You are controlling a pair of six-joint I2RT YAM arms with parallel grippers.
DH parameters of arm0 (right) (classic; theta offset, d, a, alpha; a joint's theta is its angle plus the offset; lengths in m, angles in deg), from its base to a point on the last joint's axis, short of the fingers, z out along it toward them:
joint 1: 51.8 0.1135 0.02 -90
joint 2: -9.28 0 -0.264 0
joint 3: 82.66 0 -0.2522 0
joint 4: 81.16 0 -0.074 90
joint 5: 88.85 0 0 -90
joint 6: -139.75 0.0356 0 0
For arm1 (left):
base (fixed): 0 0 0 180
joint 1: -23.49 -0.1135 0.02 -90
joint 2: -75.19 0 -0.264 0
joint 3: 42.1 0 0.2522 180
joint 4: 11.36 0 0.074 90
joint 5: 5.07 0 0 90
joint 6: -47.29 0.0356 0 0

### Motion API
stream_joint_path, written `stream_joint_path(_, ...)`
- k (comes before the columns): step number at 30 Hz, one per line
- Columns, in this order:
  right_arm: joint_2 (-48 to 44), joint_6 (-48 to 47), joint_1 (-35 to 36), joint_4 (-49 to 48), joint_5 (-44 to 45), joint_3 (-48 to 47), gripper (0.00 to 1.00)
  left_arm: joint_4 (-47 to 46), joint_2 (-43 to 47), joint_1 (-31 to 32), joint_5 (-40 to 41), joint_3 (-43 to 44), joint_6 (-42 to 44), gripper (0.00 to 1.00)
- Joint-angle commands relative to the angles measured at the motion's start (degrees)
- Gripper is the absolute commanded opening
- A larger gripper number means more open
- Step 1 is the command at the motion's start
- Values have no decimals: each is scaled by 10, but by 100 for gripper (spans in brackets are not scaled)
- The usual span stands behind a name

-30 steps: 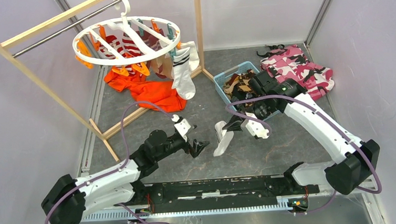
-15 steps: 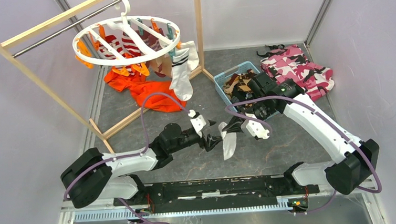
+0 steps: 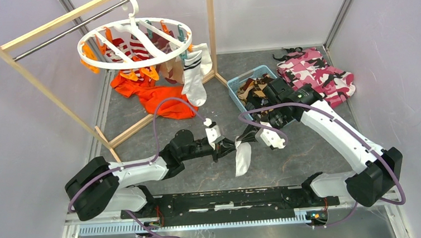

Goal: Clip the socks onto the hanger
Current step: Adjust the sock.

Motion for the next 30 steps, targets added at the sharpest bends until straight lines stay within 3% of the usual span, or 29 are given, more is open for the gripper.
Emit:
stream_joint_path(1, -9, 0, 1, 7, -4, -4, 0, 6, 25, 1, -36, 4, -17, 6)
stream_joint_path(6, -6, 26, 0, -1, 13, -7, 0, 25, 70, 1, 0, -18, -32, 2)
stream_joint_path(11, -15, 175, -12, -118, 49, 21, 5, 120, 173, 1, 71, -44, -67, 2)
stream_joint_path(14, -16, 249, -14, -188, 85, 40, 10, 210, 231, 0, 114, -29, -131, 2)
stream_joint_path(18, -2, 330, -14, -248, 105, 44, 23, 301, 250, -1, 121, 17, -205, 2)
stream_joint_path(22, 16, 431, -14, -300, 146, 22, 41, 359, 229, -21, 86, 57, -289, 2)
stream_joint_path(25, 16, 341, -17, -232, 126, 1, 59, 376, 217, -70, 25, 71, -388, 2)
stream_joint_path(30, 3, 14, -17, -31, 73, 1, 79, 319, 194, -153, -112, 61, -529, 2)
